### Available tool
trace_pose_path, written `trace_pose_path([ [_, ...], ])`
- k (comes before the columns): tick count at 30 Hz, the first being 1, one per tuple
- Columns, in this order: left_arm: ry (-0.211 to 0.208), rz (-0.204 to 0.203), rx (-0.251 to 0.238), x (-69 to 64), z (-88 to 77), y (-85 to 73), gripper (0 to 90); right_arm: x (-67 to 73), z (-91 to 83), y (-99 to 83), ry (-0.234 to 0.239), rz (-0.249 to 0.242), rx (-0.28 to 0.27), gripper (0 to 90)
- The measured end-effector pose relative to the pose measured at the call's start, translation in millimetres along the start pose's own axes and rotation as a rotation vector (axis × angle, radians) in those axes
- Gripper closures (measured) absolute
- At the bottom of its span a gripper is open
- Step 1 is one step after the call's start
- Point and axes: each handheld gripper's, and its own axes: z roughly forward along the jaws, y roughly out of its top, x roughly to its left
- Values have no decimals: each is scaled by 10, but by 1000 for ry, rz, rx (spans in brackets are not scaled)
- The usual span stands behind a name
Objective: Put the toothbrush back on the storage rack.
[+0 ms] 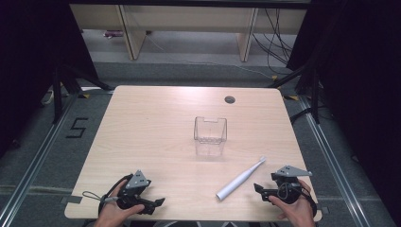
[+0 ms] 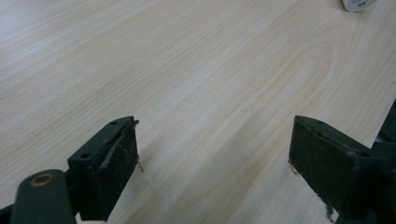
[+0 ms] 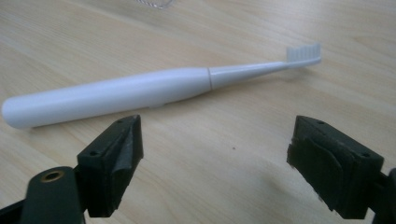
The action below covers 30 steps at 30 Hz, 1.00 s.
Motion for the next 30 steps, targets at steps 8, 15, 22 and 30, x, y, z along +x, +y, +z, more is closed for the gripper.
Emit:
trace_pose_path([
  [8, -8, -1, -4, -4, -5, -1, 149, 102, 38, 47, 33, -34, -13, 202],
  [15, -7, 0, -3, -4, -4, 0, 148, 111, 40, 90, 51, -88, -32, 183],
  [22, -9, 2, 0, -4, -4, 2, 149, 208, 76, 131, 51, -81, -45, 200],
  [30, -9, -9, -10, -14, 6, 1, 149, 320, 65, 223, 92, -167, -53, 465],
])
